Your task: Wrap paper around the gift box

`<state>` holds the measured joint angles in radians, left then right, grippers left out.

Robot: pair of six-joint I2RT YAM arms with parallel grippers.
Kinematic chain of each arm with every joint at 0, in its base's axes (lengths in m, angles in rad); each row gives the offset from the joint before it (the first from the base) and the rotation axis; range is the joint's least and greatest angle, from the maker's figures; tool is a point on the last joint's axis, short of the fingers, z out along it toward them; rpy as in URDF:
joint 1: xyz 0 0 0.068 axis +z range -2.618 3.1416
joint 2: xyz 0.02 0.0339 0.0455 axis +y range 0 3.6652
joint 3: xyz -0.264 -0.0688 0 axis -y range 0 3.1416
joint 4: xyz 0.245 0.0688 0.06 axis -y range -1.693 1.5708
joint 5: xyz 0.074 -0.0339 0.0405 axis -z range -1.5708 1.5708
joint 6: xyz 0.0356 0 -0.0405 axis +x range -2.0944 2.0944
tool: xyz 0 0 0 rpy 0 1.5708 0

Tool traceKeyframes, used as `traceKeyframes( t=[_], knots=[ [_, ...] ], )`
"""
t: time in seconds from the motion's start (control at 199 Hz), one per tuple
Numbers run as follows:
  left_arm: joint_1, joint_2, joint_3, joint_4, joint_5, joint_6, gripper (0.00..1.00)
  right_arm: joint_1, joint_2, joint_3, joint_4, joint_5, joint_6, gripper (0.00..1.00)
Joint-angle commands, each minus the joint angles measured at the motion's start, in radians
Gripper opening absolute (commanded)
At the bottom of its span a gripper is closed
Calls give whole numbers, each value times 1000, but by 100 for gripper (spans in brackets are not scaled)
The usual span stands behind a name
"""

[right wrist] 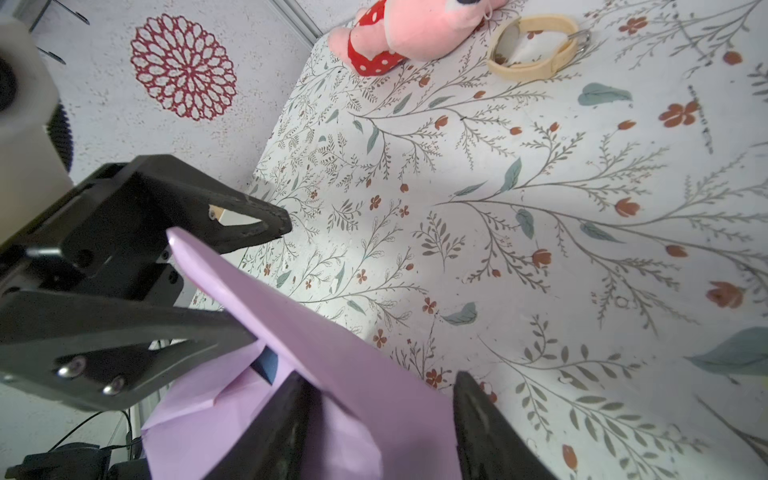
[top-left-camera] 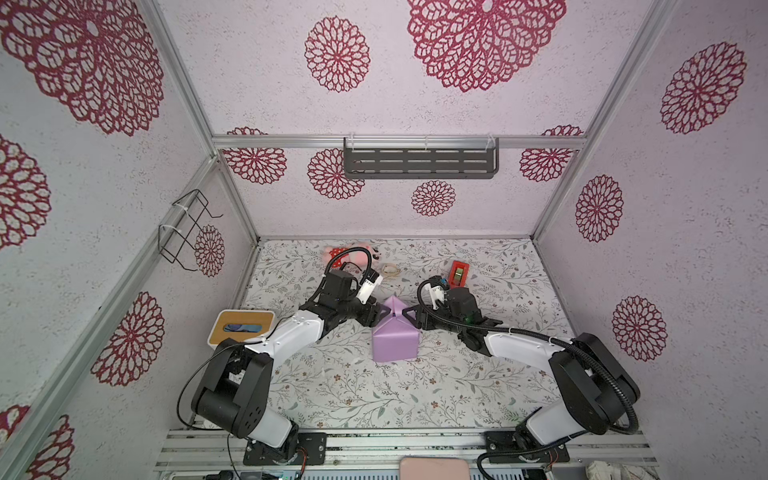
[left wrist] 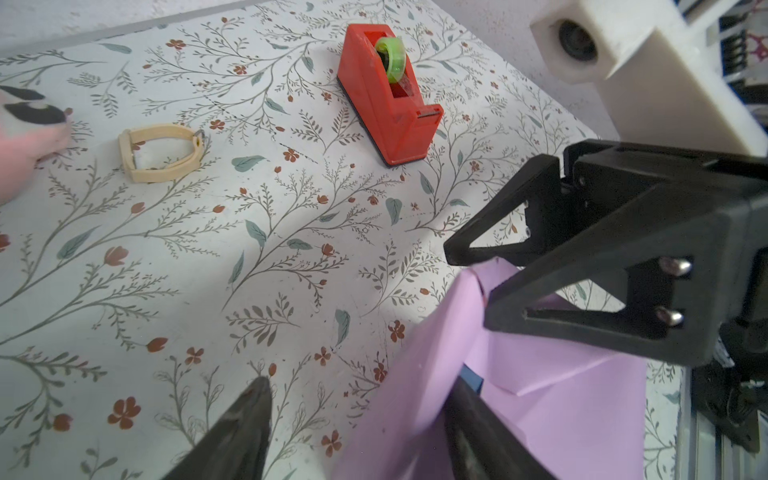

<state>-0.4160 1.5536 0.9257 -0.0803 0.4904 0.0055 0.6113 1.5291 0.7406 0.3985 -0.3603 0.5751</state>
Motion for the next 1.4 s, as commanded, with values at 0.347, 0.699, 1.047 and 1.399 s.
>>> traceKeyframes(
  t=[0.347,0.699,1.047,1.399],
  knots=[
    [29,85,86,-94,193,136,41,11,2,4,-102,-18,-37,57],
    [31,108,115,-87,243,143,23,11,7,5,-93,-19,-31,57],
    [31,109,119,-74,253,142,2,11,9,6,-90,-19,-27,57],
    [32,93,107,-68,257,192,0,11,-14,62,-182,19,-135,64]
  ],
)
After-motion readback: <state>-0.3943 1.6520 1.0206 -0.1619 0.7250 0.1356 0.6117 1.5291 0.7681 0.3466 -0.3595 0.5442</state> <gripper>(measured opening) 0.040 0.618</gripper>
